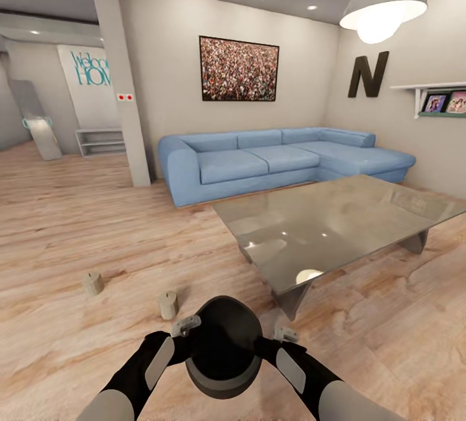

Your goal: Place each of the two pumpkins and all three candles from the living room inside a cabinet in the living room (use any cabinet), then make sure every cabinet is closed, and position the cauldron so it is next to a table in the living room.

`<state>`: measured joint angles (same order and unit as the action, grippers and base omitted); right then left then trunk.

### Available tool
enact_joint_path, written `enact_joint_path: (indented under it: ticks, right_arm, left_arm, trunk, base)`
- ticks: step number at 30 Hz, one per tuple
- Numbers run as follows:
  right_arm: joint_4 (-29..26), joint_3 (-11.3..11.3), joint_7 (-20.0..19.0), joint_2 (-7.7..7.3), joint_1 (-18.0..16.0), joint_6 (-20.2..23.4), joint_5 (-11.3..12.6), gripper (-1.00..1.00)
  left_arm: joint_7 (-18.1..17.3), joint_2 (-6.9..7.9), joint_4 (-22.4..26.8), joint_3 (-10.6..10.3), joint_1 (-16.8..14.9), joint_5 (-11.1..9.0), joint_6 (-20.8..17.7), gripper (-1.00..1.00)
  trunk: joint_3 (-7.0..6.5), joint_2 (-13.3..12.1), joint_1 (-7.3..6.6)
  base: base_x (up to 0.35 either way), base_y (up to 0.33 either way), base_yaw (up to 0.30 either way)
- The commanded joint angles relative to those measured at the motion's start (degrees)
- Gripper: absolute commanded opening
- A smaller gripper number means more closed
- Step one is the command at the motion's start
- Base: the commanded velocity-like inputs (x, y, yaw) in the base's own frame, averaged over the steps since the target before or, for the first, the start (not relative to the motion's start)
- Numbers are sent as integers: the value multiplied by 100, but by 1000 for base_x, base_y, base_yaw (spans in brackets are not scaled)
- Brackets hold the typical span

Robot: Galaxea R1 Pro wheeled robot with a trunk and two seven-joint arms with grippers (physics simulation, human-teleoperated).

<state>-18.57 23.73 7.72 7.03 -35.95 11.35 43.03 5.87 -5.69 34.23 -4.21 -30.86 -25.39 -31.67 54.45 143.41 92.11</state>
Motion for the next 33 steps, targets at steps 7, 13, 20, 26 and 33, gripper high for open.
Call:
enact_joint_path:
  ticks: [7,13,20,26,33]
  right_arm:
    - [-253,-71,-104,-9,-9,16,110,-100]
    - [-253,-70,-104,-9,-9,16,110,-100]
    - [-253,-70,-104,-9,-9,16,110,-100]
    - [-253,-70,-104,-9,-9,16,110,-100]
    - [-253,-70,-104,-9,-9,16,110,-100]
  left_arm:
    - [52,168,18,-9,1,-10,-21,-100]
    - [48,171,18,-9,1,-10,-20,-100]
    - [48,166,21,-9,1,-10,-17,-100]
    - [52,165,19,-9,1,-10,-16,-100]
    - [55,165,22,-9,1,-10,-19,-100]
  trunk:
    - [161,13,16]
    - [294,22,31]
    - [449,31,49]
    - [494,34,54]
    - [491,34,54]
  base:
    - [0,0,0]
    - [0,0,0]
    - [0,0,0]
    - [0,0,0]
    - [34,6,-12]
